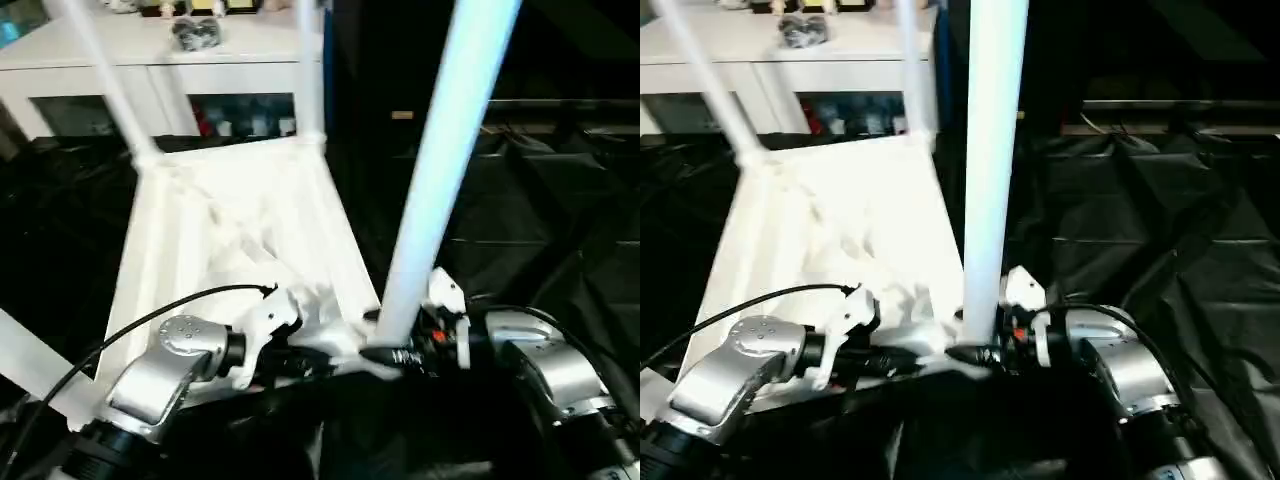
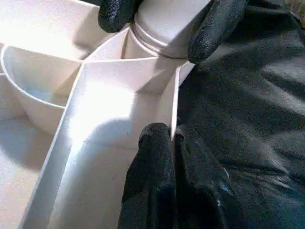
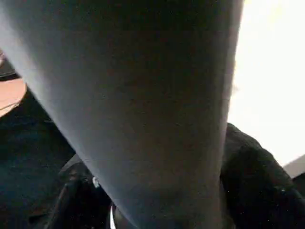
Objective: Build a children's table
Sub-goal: Rotate leg to tighten
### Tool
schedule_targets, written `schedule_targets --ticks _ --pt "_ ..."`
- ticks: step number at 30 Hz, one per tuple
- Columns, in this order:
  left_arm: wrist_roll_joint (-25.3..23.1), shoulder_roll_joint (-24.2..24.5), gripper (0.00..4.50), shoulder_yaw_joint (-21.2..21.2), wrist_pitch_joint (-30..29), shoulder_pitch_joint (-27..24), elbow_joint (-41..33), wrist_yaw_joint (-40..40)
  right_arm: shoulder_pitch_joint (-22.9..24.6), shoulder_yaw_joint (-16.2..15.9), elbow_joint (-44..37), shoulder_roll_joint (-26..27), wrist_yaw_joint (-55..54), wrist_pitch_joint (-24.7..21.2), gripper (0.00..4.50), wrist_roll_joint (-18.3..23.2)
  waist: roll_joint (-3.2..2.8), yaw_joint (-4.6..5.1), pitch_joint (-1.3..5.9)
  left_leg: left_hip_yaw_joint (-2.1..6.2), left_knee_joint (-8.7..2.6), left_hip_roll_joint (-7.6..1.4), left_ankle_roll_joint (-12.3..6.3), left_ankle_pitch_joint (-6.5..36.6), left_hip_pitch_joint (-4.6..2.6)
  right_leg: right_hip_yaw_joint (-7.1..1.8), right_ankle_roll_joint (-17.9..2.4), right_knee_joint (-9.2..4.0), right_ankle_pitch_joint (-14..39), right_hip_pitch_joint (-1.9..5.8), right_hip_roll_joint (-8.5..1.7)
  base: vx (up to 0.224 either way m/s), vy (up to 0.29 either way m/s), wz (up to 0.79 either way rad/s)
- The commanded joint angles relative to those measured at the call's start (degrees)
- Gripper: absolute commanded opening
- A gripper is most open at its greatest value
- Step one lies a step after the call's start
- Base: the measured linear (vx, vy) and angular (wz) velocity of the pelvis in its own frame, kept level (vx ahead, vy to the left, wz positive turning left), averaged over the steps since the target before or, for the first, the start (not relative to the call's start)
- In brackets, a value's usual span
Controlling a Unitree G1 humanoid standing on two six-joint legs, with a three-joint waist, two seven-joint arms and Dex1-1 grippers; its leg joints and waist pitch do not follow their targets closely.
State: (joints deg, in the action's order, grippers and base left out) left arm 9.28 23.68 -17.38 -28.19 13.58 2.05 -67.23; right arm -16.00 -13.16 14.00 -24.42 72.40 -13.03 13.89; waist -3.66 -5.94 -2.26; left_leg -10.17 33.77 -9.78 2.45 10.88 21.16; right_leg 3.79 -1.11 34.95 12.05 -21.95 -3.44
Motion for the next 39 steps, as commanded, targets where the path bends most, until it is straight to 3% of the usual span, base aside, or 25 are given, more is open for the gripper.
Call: schedule_targets --ticks 1,7,11,12,14,15,16,19,21,22,25,27,32,36,39 --pt "2.4 -0.8 0.0 0.9 1.9 2.7 -0.7 0.1 1.0 -5.3 -1.5 0.6 4.1 -1.3 2.68 0.4 0.86 0.12 2.71 1.47 -4.08 -3.79 -4.31 10.9 -0.5 -3.23 -10.8 -4.86 14.0 1.93 -5.14 0.0 0.0 0.0" --pt "1.7 -2.0 0.0 1.4 2.7 3.2 0.5 2.4 1.3 -5.3 -1.3 1.6 2.9 -1.3 2.58 -0.1 0.99 0.03 2.76 1.44 -3.95 -3.7 -4.35 10.5 -0.41 -3.18 -10.6 -4.9 14.3 2.04 -5.2 0.0 0.0 0.0" --pt "-0.5 -6.3 0.0 3.1 3.4 4.0 2.0 10.8 0.6 -3.1 1.7 6.0 -6.9 -1.4 2.57 -2.2 0.99 0.17 2.45 1.41 -4.1 -3.67 -3.42 11.8 -0.57 -3.23 -10.1 -5.3 17.3 1.8 -5.24 0.0 0.0 0.0" --pt "-1.3 -8.5 0.0 3.6 3.4 4.2 2.4 14.6 -0.5 -1.4 5.5 9.4 -16.3 -0.1 2.56 -5.0 0.93 0.56 2.43 1.54 -4.24 -3.5 -2.41 12.5 -0.51 -3.1 -9.2 -5.5 20.0 1.84 -5.26 0.0 0.0 0.0" --pt "-1.9 -10.2 0.0 3.8 3.0 4.2 2.4 17.1 -1.6 0.4 8.7 12.4 -24.1 -0.9 2.55 -6.3 1.1 1.13 2.3 1.68 -4.42 -3.36 -1.61 13.2 -0.32 -2.97 -8.6 -5.62 21.9 1.96 -5.38 0.0 0.0 0.0" --pt "-2.4 -12.0 0.0 3.4 2.5 3.9 2.1 19.3 -2.6 2.2 11.8 15.4 -31.5 -2.3 2.54 -7.1 0.95 2.19 2.08 2.13 -4.94 -3.17 -0.47 14.6 0.23 -2.54 -7.2 -5.77 25.1 2.31 -5.4 0.0 0.0 0.0" --pt "-2.5 -12.6 0.0 3.3 2.3 3.8 2.0 19.9 -2.9 2.6 12.5 16.1 -33.3 -2.7 2.54 -7.2 1.01 2.53 2.16 2.32 -4.92 -3.13 -0.04 15.2 0.25 -2.44 -6.7 -5.73 25.9 2.49 -5.51 -0.037 0.005 -0.2" --pt "-2.8 -14.8 0.0 2.3 1.5 3.3 1.0 21.7 -3.4 2.7 14.5 18.6 -37.8 -4.1 2.54 -8.1 1.15 2.92 2.17 2.09 -4.57 -2.94 -0.7 16.7 -0.44 -2.88 -5.9 -6.44 27.4 1.73 -5.4 0.0 0.0 0.0" --pt "-2.9 -15.6 0.0 1.7 1.2 3.0 0.5 22.1 -3.6 2.2 15.0 19.3 -38.5 -3.6 2.54 -9.1 0.98 2.84 2.27 2.02 -4.54 -2.98 -1.37 15.6 -0.34 -3.05 -5.9 -6.41 26.7 1.71 -5.41 0.0 0.0 0.0" --pt "-2.9 -16.4 0.0 1.0 1.1 2.6 -0.1 22.1 -3.8 1.9 15.2 19.8 -38.2 -2.3 3.24 -9.5 0.97 2.89 2.29 1.98 -4.61 -3.08 -1.54 15.1 -0.21 -3.04 -6.1 -6.3 25.5 1.71 -5.3 0.0 0.0 0.0" --pt "-3.1 -17.4 0.0 0.2 1.2 2.2 -0.6 22.4 -4.0 2.7 15.1 20.7 -37.5 -1.9 3.33 -9.0 0.95 2.96 2.37 1.87 -4.56 -3.25 -1.92 14.9 -0.29 -3.09 -7.0 -6.14 23.1 1.64 -5.26 0.0 0.0 0.0" --pt "-3.1 -16.9 0.0 0.0 1.7 2.1 -0.5 22.0 -4.2 2.6 14.1 20.4 -35.9 -2.2 3.71 -8.2 0.91 2.87 2.55 1.78 -4.48 -3.27 -2.67 13.2 -0.17 -3.14 -8.1 -5.7 19.3 1.82 -5.1 0.0 0.0 0.0" --pt "-1.5 -13.4 0.0 0.2 2.4 2.4 -1.0 17.4 -3.0 0.2 10.9 15.8 -27.8 2.9 3.76 -7.9 0.94 2.58 2.55 1.65 -4.29 -3.23 -3.2 13.2 -0.18 -3.13 -8.0 -5.8 19.8 1.95 -5.24 0.0 0.0 0.0" --pt "-0.4 -11.0 0.0 0.5 2.1 2.4 -1.6 13.5 -1.5 -1.1 7.1 12.2 -19.0 4.0 3.76 -5.8 1.13 2.04 2.75 1.49 -4.09 -3.37 -4.58 10.7 -0.19 -3.16 -9.5 -5.27 14.6 2.04 -5.06 0.0 0.0 0.0" --pt "0.7 -8.3 0.0 0.6 2.0 2.1 -2.3 9.3 0.1 -2.5 3.1 7.8 -10.4 3.1 3.76 -3.4 0.83 1.45 2.92 1.44 -3.82 -3.59 -5.93 9.3 -0.42 -3.14 -10.7 -4.79 10.7 2.03 -4.89 0.0 0.0 0.0"
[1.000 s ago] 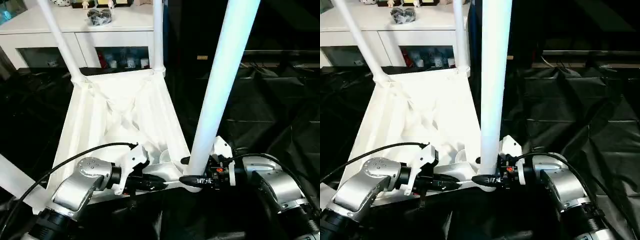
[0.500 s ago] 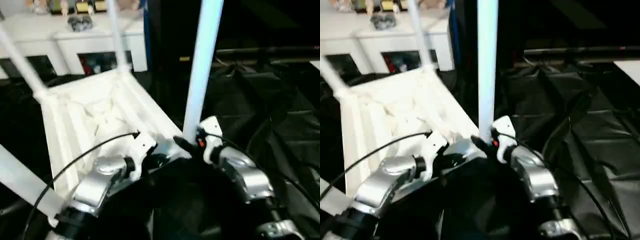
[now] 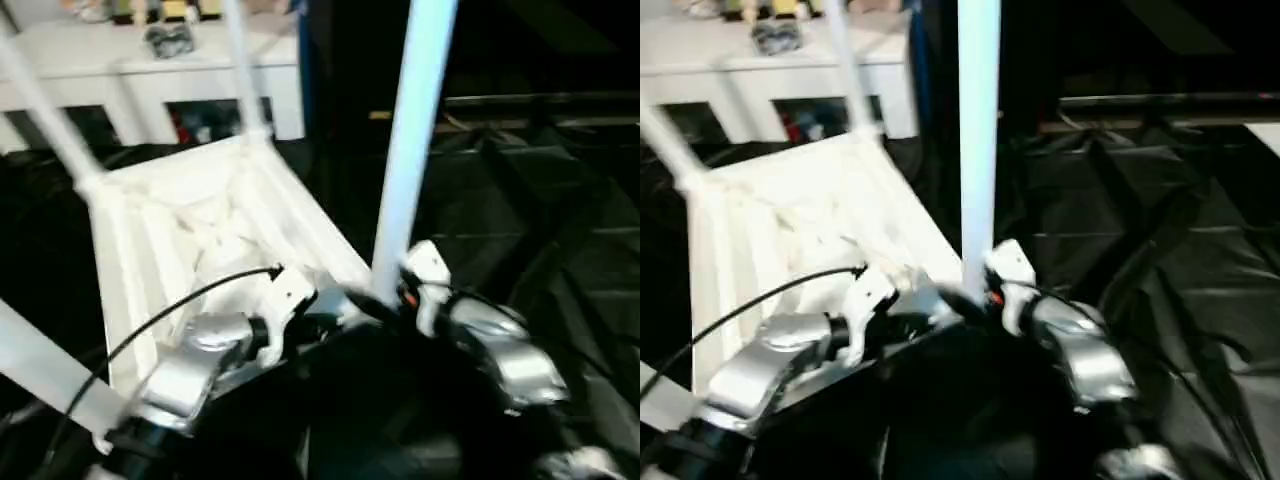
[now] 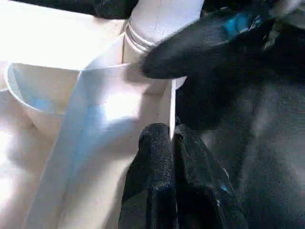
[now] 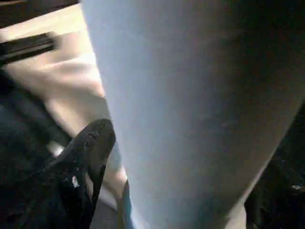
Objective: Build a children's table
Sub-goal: Rotate leg to tighten
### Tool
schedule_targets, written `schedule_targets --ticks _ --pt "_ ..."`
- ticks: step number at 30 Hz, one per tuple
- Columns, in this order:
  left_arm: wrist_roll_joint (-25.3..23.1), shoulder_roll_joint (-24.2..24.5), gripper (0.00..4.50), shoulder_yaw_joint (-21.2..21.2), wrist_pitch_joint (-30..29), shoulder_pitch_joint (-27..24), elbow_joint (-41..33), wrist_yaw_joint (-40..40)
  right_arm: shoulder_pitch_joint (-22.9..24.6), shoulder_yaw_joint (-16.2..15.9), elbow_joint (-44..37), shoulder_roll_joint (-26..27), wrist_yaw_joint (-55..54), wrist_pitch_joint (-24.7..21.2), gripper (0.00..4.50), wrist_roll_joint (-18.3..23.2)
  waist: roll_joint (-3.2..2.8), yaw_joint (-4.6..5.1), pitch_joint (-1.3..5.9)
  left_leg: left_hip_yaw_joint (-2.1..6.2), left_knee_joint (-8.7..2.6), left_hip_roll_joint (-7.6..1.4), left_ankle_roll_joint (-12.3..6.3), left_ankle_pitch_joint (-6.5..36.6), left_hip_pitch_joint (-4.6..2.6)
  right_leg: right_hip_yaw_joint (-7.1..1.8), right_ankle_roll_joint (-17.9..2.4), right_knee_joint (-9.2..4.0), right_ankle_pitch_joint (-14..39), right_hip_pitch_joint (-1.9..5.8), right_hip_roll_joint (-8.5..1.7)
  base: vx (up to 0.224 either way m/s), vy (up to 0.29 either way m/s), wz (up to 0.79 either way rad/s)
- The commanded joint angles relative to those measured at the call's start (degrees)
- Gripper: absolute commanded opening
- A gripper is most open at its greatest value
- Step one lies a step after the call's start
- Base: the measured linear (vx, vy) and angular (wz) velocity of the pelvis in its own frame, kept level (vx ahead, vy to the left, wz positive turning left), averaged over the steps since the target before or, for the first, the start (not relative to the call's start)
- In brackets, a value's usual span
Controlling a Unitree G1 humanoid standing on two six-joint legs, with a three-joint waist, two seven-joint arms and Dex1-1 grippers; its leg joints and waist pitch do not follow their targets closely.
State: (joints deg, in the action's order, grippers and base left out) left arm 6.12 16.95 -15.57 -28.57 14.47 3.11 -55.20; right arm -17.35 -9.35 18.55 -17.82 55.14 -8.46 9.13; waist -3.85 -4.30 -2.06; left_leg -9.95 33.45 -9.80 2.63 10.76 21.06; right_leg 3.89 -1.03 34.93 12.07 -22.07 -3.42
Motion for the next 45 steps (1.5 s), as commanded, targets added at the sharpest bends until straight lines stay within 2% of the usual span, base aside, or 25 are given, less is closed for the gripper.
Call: schedule_targets --ticks 1,4,5,6,9,12,13,18,23,26,27,28,29,30,31,33,34,35,36,37,38,39,42,43,45 --pt "4.0 -1.2 0.0 -1.1 2.4 1.2 -3.4 -3.3 1.6 -6.5 -2.1 0.4 8.3 -2.2 3.76 1.9 0.99 -0.18 2.7 1.24 -3.55 -3.6 -6.22 9.3 -0.17 -3.21 -11.1 -4.67 10.3 2.19 -4.88 0.0 0.0 0.0" --pt "4.8 0.4 0.0 -0.9 2.2 1.4 -2.9 -5.9 2.1 -7.2 -5.0 -3.0 14.1 -5.8 3.76 4.4 0.97 -0.71 2.59 1.24 -3.56 -3.61 -6.15 10.0 -0.3 -3.13 -11.3 -4.76 11.2 2.28 -4.88 0.0 0.0 0.0" --pt "4.8 0.4 0.0 -0.9 2.2 1.4 -2.9 -5.9 2.1 -7.2 -5.0 -3.0 14.1 -5.8 3.76 4.4 0.98 -0.96 2.56 1.13 -3.56 -3.69 -5.94 10.7 -0.48 -3.23 -11.2 -4.88 12.3 2.06 -4.9 0.0 0.0 0.0" --pt "5.0 0.8 0.0 -0.9 2.1 1.5 -2.7 -6.6 2.2 -7.4 -5.7 -3.8 15.5 -6.6 3.6 5.0 0.96 -0.92 2.51 1.11 -3.6 -3.69 -5.74 10.9 -0.45 -3.26 -11.2 -4.96 12.9 2.01 -4.98 0.0 0.0 0.0" --pt "5.1 1.9 0.0 -0.7 2.7 2.4 -1.0 -8.3 2.1 -8.2 -5.8 -5.3 17.3 -7.0 3.33 3.8 0.79 -0.94 2.47 1.22 -3.71 -3.65 -4.65 11.7 -0.46 -3.22 -10.6 -5.18 15.1 2.02 -4.99 0.0 0.0 0.0" --pt "5.3 2.2 0.0 -0.6 3.0 2.9 -0.3 -9.1 2.1 -8.4 -6.1 -5.7 18.1 -7.2 3.22 3.9 0.93 -0.96 2.49 1.24 -3.75 -3.62 -4.43 12.0 -0.5 -3.25 -10.3 -5.19 15.8 2.07 -5.04 0.0 0.0 0.0" --pt "5.4 2.3 0.0 -0.6 2.9 3.0 -0.2 -9.5 2.2 -8.4 -6.3 -5.8 18.3 -7.2 3.12 4.0 0.72 -0.98 2.51 1.29 -3.73 -3.67 -4.34 11.7 -0.45 -3.27 -10.4 -5.15 15.4 2.09 -5.12 0.0 0.0 0.0" --pt "5.6 2.6 0.0 -0.7 2.8 3.3 -0.1 -10.4 2.9 -8.6 -7.9 -6.2 19.1 -8.3 2.71 4.8 0.84 -1.06 2.69 1.32 -3.65 -3.67 -4.58 10.4 -0.33 -3.18 -10.8 -4.87 13.1 2.28 -5.04 0.0 0.0 0.0" --pt "5.2 2.2 0.0 -0.4 2.9 3.2 -0.1 -9.8 3.4 -8.9 -7.8 -5.4 18.3 -8.4 2.58 4.6 0.65 -1.21 2.7 1.31 -3.59 -3.67 -4.73 10.4 -0.3 -3.14 -11.2 -4.85 12.4 2.26 -5.07 0.0 0.0 0.0" --pt "3.6 0.5 0.0 0.2 3.8 3.4 0.8 -6.0 3.0 -8.0 -5.4 -2.5 12.9 -8.3 2.55 2.9 0.72 -1.16 2.59 1.37 -3.7 -3.58 -4.31 11.0 -0.19 -3.12 -10.8 -5.0 13.8 2.31 -5.11 0.0 0.0 0.0" --pt "2.6 -1.2 0.0 0.8 4.3 3.7 1.5 -2.7 2.2 -7.1 -2.4 0.3 6.3 -7.4 2.55 0.5 0.69 -0.66 2.26 1.32 -3.9 -3.48 -3.41 12.8 -0.25 -3.1 -10.3 -5.35 17.2 2.09 -5.14 0.0 0.0 0.0" --pt "2.6 -1.2 0.0 0.8 4.3 3.7 1.5 -2.7 2.2 -7.1 -2.4 0.3 6.3 -7.4 2.54 0.5 0.66 -0.47 2.12 1.34 -3.99 -3.39 -2.91 13.9 -0.46 -3.03 -10.0 -5.62 19.4 1.94 -5.13 0.0 0.0 0.0" --pt "2.0 -2.4 0.0 1.2 4.5 4.0 2.0 -0.6 1.7 -6.5 -0.4 2.1 1.8 -6.7 2.53 -1.2 0.76 -0.38 2.13 1.46 -4.0 -3.32 -2.36 14.5 -0.5 -2.98 -9.4 -5.74 21.2 2.06 -5.27 0.0 0.0 0.0" --pt "1.2 -5.7 0.0 1.6 4.0 4.1 2.3 4.4 -0.2 -4.7 5.8 6.9 -10.2 -6.1 2.52 -4.5 0.57 0.02 2.08 1.66 -4.19 -3.3 -1.42 15.0 -0.35 -2.92 -8.8 -5.73 23.2 2.1 -5.35 0.0 0.0 0.0" --pt "0.9 -6.8 0.0 1.5 3.8 4.0 2.2 5.8 -0.7 -4.2 7.6 8.3 -13.5 -6.3 2.51 -5.1 0.65 1.03 1.64 2.02 -4.72 -3.09 -0.24 16.9 0.18 -2.46 -7.4 -5.94 26.8 2.31 -5.28 -0.06 0.005 -0.17" --pt "0.7 -8.2 0.0 1.3 3.0 3.7 1.8 7.4 -1.0 -3.7 9.1 9.9 -16.1 -6.6 2.51 -5.3 0.63 1.81 1.79 2.38 -4.76 -2.95 0.52 19.4 0.11 -2.3 -5.3 -6.39 30.4 2.43 -5.44 -0.049 0.016 -0.21" --pt "0.4 -9.1 0.0 1.0 2.6 3.5 1.5 8.3 -1.1 -3.4 9.8 10.9 -17.4 -6.9 2.51 -5.2 0.67 1.81 1.79 2.29 -4.51 -2.88 0.01 20.4 -0.41 -2.57 -4.7 -6.85 31.4 1.85 -5.43 0.0 0.0 0.0" --pt "0.4 -9.1 0.0 1.0 2.6 3.5 1.5 8.3 -1.1 -3.4 9.8 10.9 -17.4 -6.9 2.51 -5.2 0.71 1.85 1.79 2.13 -4.37 -2.85 -0.21 20.7 -0.72 -2.77 -4.7 -7.01 31.8 1.49 -5.4 0.0 0.0 0.0" --pt "0.1 -10.9 0.0 0.6 1.9 3.0 1.1 10.4 -1.4 -3.9 10.0 11.9 -18.5 -6.7 2.51 -5.8 0.67 1.85 1.86 2.01 -4.22 -2.8 -0.59 20.2 -0.79 -2.97 -4.9 -7.1 31.5 1.46 -5.46 0.0 0.0 0.0" --pt "-0.1 -12.3 0.0 0.3 1.4 2.6 0.6 11.9 -1.6 -4.1 10.2 12.5 -19.1 -6.6 2.51 -6.0 0.74 1.99 1.59 2.05 -4.43 -2.81 -0.69 20.3 -0.56 -2.91 -4.9 -7.04 31.7 1.48 -5.33 0.0 0.0 0.0" --pt "0.0 -13.1 0.0 0.0 1.2 2.3 0.3 12.5 -1.8 -3.7 10.2 12.8 -19.2 -6.9 2.51 -5.5 0.61 1.99 1.86 2.13 -4.5 -2.97 -0.75 19.6 -0.47 -2.89 -5.0 -6.87 30.2 1.68 -5.3 0.0 0.0 0.0" --pt "-0.4 -14.3 0.0 -0.4 1.2 1.9 0.1 13.3 -2.3 -2.1 11.1 13.8 -19.6 -6.7 3.07 -4.9 0.67 2.03 1.89 1.95 -4.47 -3.04 -1.22 19.2 -0.55 -3.03 -5.8 -6.78 27.8 1.59 -5.17 0.0 0.0 0.0" --pt "-0.8 -14.2 0.0 -0.3 1.6 1.7 0.2 13.4 -2.5 -1.3 11.2 13.8 -18.7 -6.3 3.29 -4.6 0.6 1.96 2.1 1.88 -4.46 -3.01 -2.05 17.8 -0.28 -3.08 -6.7 -6.57 25.5 1.79 -5.23 0.0 0.0 0.0" --pt "-0.8 -13.7 0.0 -0.1 2.0 1.8 0.3 13.0 -2.4 -1.6 10.6 13.3 -17.9 -6.1 3.29 -4.7 0.79 1.89 2.13 1.82 -4.41 -3.02 -2.25 17.5 -0.32 -3.1 -6.7 -6.59 25.1 1.76 -5.2 0.0 0.0 0.0" --pt "-0.2 -12.3 0.0 0.4 2.2 2.1 0.5 12.1 -2.3 -2.5 9.4 11.5 -16.5 -3.7 3.56 -4.9 0.63 1.7 2.22 1.7 -4.37 -3.1 -2.69 16.5 -0.36 -3.2 -7.2 -6.39 23.1 1.8 -5.18 0.0 0.0 0.0"
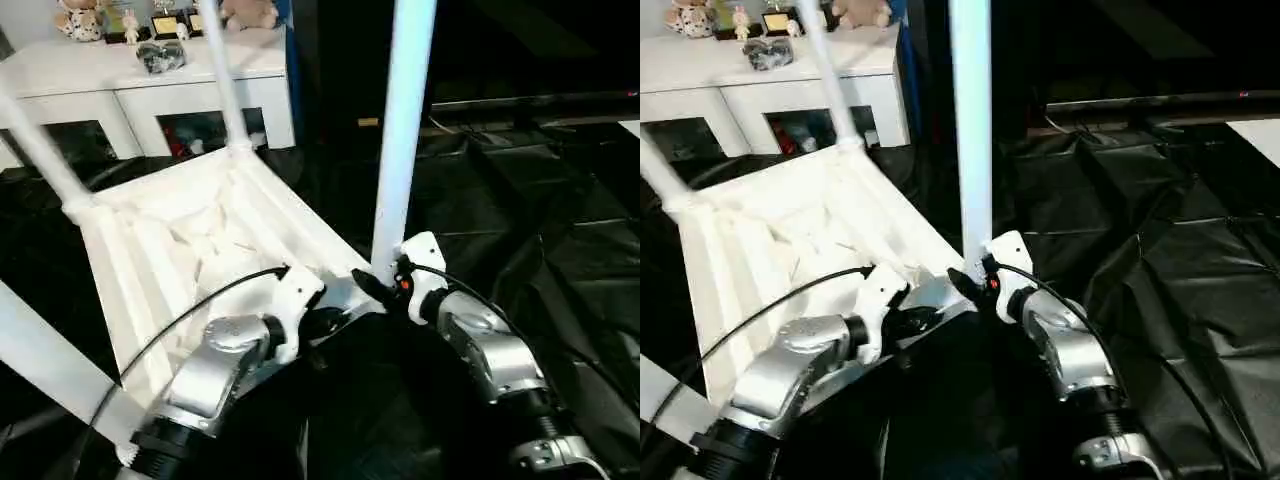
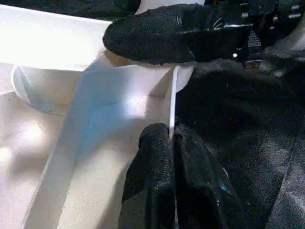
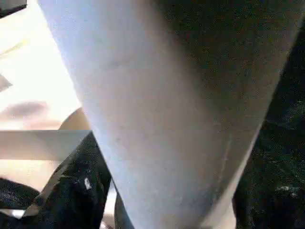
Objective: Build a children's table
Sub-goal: Rotate leg to tighten
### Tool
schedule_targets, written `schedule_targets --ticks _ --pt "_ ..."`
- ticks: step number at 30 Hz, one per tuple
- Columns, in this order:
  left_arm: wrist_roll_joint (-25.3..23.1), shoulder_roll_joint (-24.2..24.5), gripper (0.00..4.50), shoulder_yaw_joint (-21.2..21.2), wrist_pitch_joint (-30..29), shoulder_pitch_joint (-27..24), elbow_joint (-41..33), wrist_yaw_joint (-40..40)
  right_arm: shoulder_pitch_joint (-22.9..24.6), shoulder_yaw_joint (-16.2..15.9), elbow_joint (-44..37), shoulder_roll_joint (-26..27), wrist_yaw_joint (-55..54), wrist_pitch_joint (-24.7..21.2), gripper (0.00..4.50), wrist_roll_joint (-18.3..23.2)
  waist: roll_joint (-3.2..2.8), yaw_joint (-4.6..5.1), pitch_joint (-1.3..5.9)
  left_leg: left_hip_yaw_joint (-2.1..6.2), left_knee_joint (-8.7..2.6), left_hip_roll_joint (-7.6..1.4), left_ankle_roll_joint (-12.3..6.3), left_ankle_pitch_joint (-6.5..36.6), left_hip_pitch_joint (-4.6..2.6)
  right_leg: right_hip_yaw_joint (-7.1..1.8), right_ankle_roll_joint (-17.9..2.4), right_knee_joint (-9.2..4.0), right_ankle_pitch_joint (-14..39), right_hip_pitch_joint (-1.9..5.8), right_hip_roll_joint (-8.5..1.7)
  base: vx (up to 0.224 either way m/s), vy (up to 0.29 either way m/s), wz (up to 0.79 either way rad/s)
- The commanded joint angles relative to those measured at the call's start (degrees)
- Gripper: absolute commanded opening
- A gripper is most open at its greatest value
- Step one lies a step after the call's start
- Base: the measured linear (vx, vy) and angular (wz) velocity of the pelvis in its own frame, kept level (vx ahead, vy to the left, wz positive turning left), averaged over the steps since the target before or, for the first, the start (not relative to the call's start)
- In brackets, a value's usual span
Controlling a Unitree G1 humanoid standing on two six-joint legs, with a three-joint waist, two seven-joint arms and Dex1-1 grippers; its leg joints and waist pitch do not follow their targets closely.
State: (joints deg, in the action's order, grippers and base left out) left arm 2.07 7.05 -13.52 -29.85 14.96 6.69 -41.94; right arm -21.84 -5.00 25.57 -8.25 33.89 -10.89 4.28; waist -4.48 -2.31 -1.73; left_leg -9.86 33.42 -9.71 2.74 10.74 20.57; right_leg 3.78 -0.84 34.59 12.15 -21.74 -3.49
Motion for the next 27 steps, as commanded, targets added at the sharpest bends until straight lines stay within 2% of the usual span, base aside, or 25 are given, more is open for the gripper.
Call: schedule_targets --ticks 1,5,7,8,9,10,11,12,14,15,20,27 --pt "4.0 -1.8 0.0 -1.6 3.6 1.7 -3.1 -1.6 2.2 -7.0 2.0 1.4 5.8 -0.7 3.56 0.3 1.25 -0.36 1.94 1.54 -4.3 -3.17 -3.06 15.9 0.21 -3.08 -7.6 -5.96 22.0 1.54 -5.08 0.0 0.0 0.0" --pt "4.9 0.4 0.0 -1.3 3.8 1.9 -3.5 -4.7 3.0 -8.2 -1.5 -2.4 13.3 1.0 3.56 2.1 1.28 -0.8 2.11 1.45 -4.13 -3.19 -4.01 14.3 0.28 -2.99 -8.0 -5.79 20.1 1.85 -5.04 0.0 0.0 0.0" --pt "5.3 1.4 0.0 -1.0 3.9 1.9 -3.7 -6.3 3.6 -8.6 -3.6 -4.3 17.2 0.8 3.56 3.4 1.27 -1.4 2.4 1.19 -3.78 -3.3 -5.23 11.9 0.26 -3.13 -8.6 -5.53 16.8 1.77 -4.97 0.0 0.0 0.0" --pt "5.5 1.9 0.0 -0.8 4.1 1.8 -3.7 -7.2 3.9 -8.6 -4.6 -5.3 19.7 0.6 3.56 3.8 1.32 -1.47 2.39 1.11 -3.69 -3.24 -5.54 11.1 0.34 -3.11 -9.0 -5.45 15.8 1.75 -4.95 0.0 0.0 0.0" --pt "5.7 2.6 0.0 -0.7 4.2 1.8 -3.8 -8.3 4.4 -8.9 -5.9 -6.5 22.8 0.5 3.56 4.5 1.64 -1.54 2.34 1.03 -3.61 -3.22 -6.08 10.1 0.51 -3.04 -9.3 -5.37 14.9 1.83 -4.86 0.0 0.0 0.0" --pt "5.9 3.4 0.0 -0.7 4.5 1.7 -3.8 -9.5 4.8 -9.2 -6.9 -7.6 25.4 0.4 3.56 4.9 1.34 -1.9 2.53 1.04 -3.46 -3.36 -6.34 9.2 0.29 -3.06 -9.6 -5.11 14.0 1.76 -4.9 0.0 0.0 0.0" --pt "6.5 4.5 0.0 -0.7 4.6 1.6 -4.0 -11.3 5.4 -9.8 -8.3 -9.3 28.6 -0.3 3.56 5.7 1.55 -1.91 2.49 1.04 -3.46 -3.34 -6.59 8.9 0.38 -3.02 -9.8 -5.1 13.3 1.85 -4.84 0.0 0.0 0.0" --pt "6.8 5.2 0.0 -0.8 4.7 1.6 -4.0 -12.5 5.6 -10.2 -9.1 -10.3 30.4 -0.8 3.56 6.1 1.4 -2.25 2.61 1.15 -3.38 -3.5 -7.21 8.1 0.45 -2.99 -10.1 -4.74 11.5 1.96 -4.82 0.0 0.0 0.0" --pt "7.8 7.1 0.0 -0.8 4.5 1.6 -4.2 -15.4 6.1 -11.1 -10.7 -12.5 34.5 -2.4 3.56 7.7 1.68 -2.36 2.63 1.07 -3.37 -3.45 -7.57 7.7 0.59 -2.82 -10.7 -4.49 10.1 2.04 -4.74 0.0 0.0 0.0" --pt "8.2 7.7 0.0 -0.8 4.4 1.6 -4.2 -16.5 6.2 -11.4 -11.1 -13.1 35.6 -3.0 3.56 8.2 1.44 -2.65 2.63 1.1 -3.34 -3.52 -7.75 7.4 0.48 -2.8 -10.7 -4.44 10.0 2.06 -4.7 0.0 0.0 0.0" --pt "9.3 11.3 0.0 -0.4 4.4 2.5 -3.4 -21.4 6.3 -12.4 -12.4 -15.1 39.8 -4.7 3.56 9.2 1.59 -2.97 2.42 1.04 -3.55 -3.69 -6.39 9.3 0.26 -2.9 -11.3 -4.56 11.7 1.83 -4.83 0.0 0.0 0.0" --pt "10.0 13.9 0.0 -1.0 4.5 2.4 -3.2 -25.4 6.4 -12.9 -14.3 -15.7 42.2 -7.5 3.1 10.4 1.65 -3.0 2.33 1.15 -3.68 -3.8 -5.31 9.8 0.14 -2.98 -11.5 -4.45 12.1 1.83 -4.91 0.0 0.0 0.0"
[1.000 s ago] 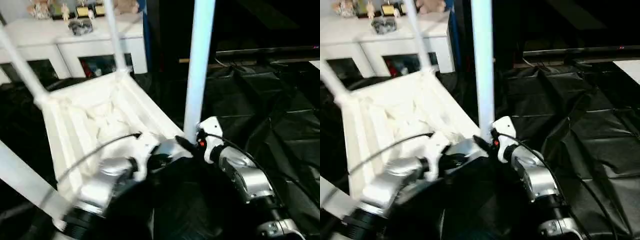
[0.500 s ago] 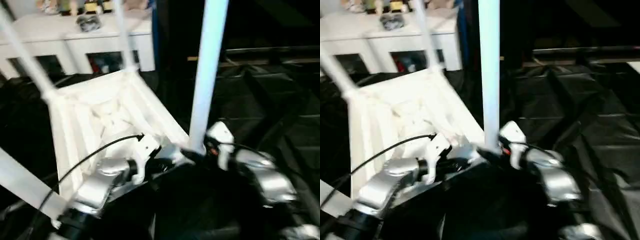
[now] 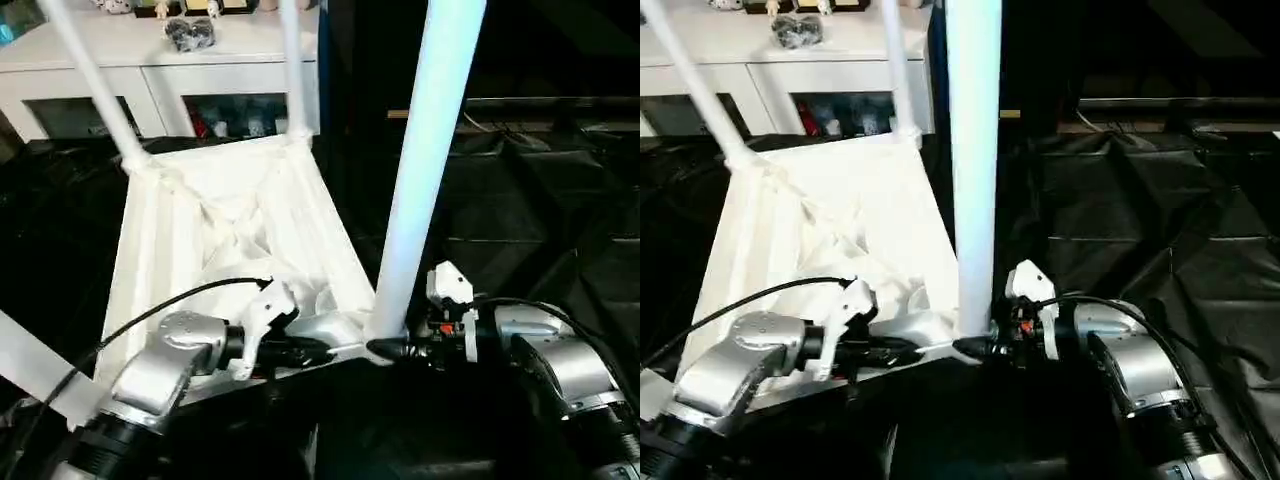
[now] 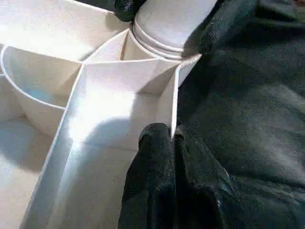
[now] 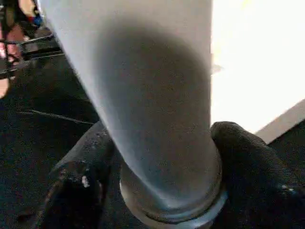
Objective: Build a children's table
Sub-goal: Rotate leg to tighten
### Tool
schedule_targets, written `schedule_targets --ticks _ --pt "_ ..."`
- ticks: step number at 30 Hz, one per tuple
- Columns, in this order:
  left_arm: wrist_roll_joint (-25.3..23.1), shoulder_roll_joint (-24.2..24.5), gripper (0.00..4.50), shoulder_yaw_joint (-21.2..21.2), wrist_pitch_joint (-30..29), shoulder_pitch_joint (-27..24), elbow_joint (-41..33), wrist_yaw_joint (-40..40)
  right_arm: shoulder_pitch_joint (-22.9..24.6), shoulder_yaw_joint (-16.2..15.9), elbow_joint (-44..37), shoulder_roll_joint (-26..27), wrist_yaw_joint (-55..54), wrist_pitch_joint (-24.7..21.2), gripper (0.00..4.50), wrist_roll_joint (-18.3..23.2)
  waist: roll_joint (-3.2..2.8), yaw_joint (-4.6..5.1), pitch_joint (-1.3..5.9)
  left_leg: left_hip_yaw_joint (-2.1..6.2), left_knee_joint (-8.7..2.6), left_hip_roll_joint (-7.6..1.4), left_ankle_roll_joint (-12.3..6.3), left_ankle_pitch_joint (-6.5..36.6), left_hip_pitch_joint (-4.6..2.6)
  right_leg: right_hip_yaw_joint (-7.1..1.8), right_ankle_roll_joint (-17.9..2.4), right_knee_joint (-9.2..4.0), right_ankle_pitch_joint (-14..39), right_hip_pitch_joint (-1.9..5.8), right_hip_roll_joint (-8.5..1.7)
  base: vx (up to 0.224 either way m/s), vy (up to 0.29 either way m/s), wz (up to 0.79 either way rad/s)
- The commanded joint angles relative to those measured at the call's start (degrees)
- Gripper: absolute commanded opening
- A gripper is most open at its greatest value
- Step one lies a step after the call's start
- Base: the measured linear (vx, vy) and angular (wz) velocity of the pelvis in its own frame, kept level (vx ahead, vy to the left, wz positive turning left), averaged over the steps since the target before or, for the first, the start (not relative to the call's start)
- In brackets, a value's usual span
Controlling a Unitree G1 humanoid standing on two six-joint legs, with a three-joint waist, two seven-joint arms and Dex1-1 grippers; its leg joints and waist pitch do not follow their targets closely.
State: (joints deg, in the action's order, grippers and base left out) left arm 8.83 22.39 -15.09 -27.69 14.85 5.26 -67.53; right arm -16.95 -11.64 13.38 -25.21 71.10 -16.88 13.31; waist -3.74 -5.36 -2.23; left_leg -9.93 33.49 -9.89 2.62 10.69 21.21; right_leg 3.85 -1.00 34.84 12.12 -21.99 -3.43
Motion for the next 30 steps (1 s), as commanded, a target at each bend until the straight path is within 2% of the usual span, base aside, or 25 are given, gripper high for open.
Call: schedule_targets --ticks 1,2,5,9,11,12,13,14,15,17,18,20,21,24,25,27,30 --pt "3.2 -1.4 0.0 0.6 2.4 2.5 -1.8 0.1 1.5 -6.2 -2.2 1.2 5.0 -1.6 3.02 1.4 0.93 -0.02 2.83 1.15 -3.69 -3.65 -5.14 10.0 -0.6 -3.12 -11.5 -4.7 12.0 2.01 -4.96 0.0 0.0 0.0" --pt "3.2 -1.2 0.0 0.6 2.5 2.4 -1.6 0.0 1.5 -6.4 -2.4 1.2 5.4 -2.1 3.02 1.6 1.26 -0.11 2.87 1.13 -3.65 -3.69 -5.18 9.6 -0.6 -3.14 -11.7 -4.59 11.5 2.03 -5.02 0.0 0.0 0.0" --pt "3.0 -1.3 0.0 0.9 2.6 2.3 -1.5 0.4 1.5 -6.3 -2.4 1.2 5.7 -2.5 2.75 1.6 1.21 -0.18 2.83 1.16 -3.64 -3.62 -5.1 9.0 -0.35 -3.12 -11.5 -4.51 11.5 2.2 -5.12 0.0 0.0 0.0" --pt "2.6 -2.0 0.0 1.3 3.0 2.2 -1.4 1.8 1.8 -6.4 -2.6 1.6 5.4 -2.7 2.64 1.4 1.25 -0.33 2.84 1.16 -3.59 -3.58 -4.94 8.9 -0.38 -3.12 -11.1 -4.57 12.2 2.19 -5.16 0.0 0.0 0.0" --pt "1.4 -3.9 0.0 1.7 3.7 2.8 -0.4 5.4 2.0 -5.7 -1.2 3.4 1.5 -1.9 2.62 0.4 1.28 -0.33 2.86 1.17 -3.55 -3.57 -4.98 8.5 -0.32 -3.13 -11.1 -4.5 11.7 2.21 -5.12 0.0 0.0 0.0" --pt "1.3 -4.2 0.0 1.8 3.7 2.9 -0.2 5.9 2.0 -5.5 -0.8 3.8 0.7 -1.6 2.61 0.1 1.38 -0.27 2.73 1.18 -3.58 -3.49 -4.79 8.9 -0.29 -3.12 -10.9 -4.66 12.5 2.2 -5.14 0.0 0.0 0.0" --pt "-0.2 -7.6 0.0 2.4 4.1 4.0 1.6 11.7 0.4 -2.4 5.1 9.0 -10.4 0.5 2.6 -2.6 1.27 -0.1 2.57 1.14 -3.72 -3.56 -4.33 9.7 -0.33 -3.16 -10.7 -4.8 14.3 1.97 -5.24 0.0 0.0 0.0" --pt "-0.4 -8.0 0.0 2.4 4.1 4.1 1.8 12.2 0.1 -1.9 5.9 9.8 -12.0 0.5 2.59 -2.8 1.18 0.31 2.26 0.99 -3.82 -3.37 -3.75 11.2 -0.42 -3.14 -10.8 -5.23 16.6 1.64 -5.21 0.0 0.0 0.0" --pt "-0.8 -9.2 0.0 2.4 4.1 4.4 2.3 14.0 -1.0 0.1 8.5 12.2 -16.6 0.0 2.57 -2.7 1.41 0.8 2.35 1.49 -3.97 -3.0 -1.59 13.3 -0.55 -2.87 -8.8 -5.55 23.4 2.25 -5.52 0.0 0.0 0.0" --pt "-1.6 -10.7 0.0 2.4 4.0 4.8 2.7 16.5 -1.8 1.2 10.4 13.9 -20.2 0.4 2.54 -3.1 1.42 1.26 2.33 1.72 -4.34 -3.17 -1.36 13.0 -0.04 -2.76 -7.9 -5.48 23.0 2.51 -5.35 -0.025 -0.001 -0.05" --pt "-2.1 -12.0 0.0 2.3 3.7 5.0 2.9 18.4 -2.3 1.8 11.5 15.4 -23.1 0.4 2.54 -3.4 1.44 1.59 2.21 1.62 -4.23 -3.09 -1.3 15.5 -0.61 -2.86 -7.0 -6.05 25.6 1.95 -5.31 0.0 0.0 0.0" --pt "-2.4 -13.2 0.0 2.1 3.4 5.1 2.9 19.9 -2.5 1.7 11.9 16.6 -25.0 0.4 2.54 -3.9 1.44 1.8 2.26 1.52 -4.16 -3.09 -1.46 14.8 -0.62 -3.12 -7.3 -6.04 24.9 1.85 -5.39 0.0 0.0 0.0" --pt "-2.8 -14.8 0.0 1.8 2.9 5.1 2.8 21.6 -2.5 1.2 12.0 18.1 -27.1 -0.1 2.54 -4.7 1.46 1.88 2.3 1.55 -4.19 -3.07 -1.77 13.9 -0.33 -3.08 -7.2 -5.96 24.1 2.05 -5.31 0.0 0.0 0.0" --pt "-3.5 -17.8 0.0 1.2 2.4 4.9 2.4 23.9 -2.4 0.3 12.8 21.2 -30.1 0.1 2.54 -6.8 1.41 2.09 2.34 1.46 -4.21 -3.16 -2.14 13.3 -0.32 -3.15 -7.5 -5.85 22.3 1.9 -5.18 0.0 0.0 0.0" --pt "-3.6 -18.5 0.0 1.0 2.3 4.9 2.3 24.4 -2.4 0.2 13.0 22.0 -30.8 0.2 2.54 -7.3 1.41 2.23 2.41 1.5 -4.21 -3.08 -2.22 12.5 -0.09 -3.08 -7.9 -5.63 20.8 2.08 -5.2 0.0 0.0 0.0" --pt "-3.0 -18.6 0.0 -0.5 2.2 4.0 0.5 23.3 -2.9 0.0 13.9 22.0 -30.4 1.0 3.09 -7.1 1.33 2.14 2.58 1.44 -4.04 -3.13 -2.76 12.0 -0.22 -3.14 -8.4 -5.51 19.1 2.0 -5.23 0.0 0.0 0.0" --pt "-2.5 -17.7 0.0 -0.9 2.5 3.5 -0.1 22.1 -3.4 0.8 13.9 21.1 -30.1 1.1 3.33 -6.5 1.24 2.11 2.67 1.29 -3.84 -3.04 -3.78 10.8 -0.09 -3.17 -9.3 -5.29 16.1 2.14 -5.17 0.0 0.0 0.0"
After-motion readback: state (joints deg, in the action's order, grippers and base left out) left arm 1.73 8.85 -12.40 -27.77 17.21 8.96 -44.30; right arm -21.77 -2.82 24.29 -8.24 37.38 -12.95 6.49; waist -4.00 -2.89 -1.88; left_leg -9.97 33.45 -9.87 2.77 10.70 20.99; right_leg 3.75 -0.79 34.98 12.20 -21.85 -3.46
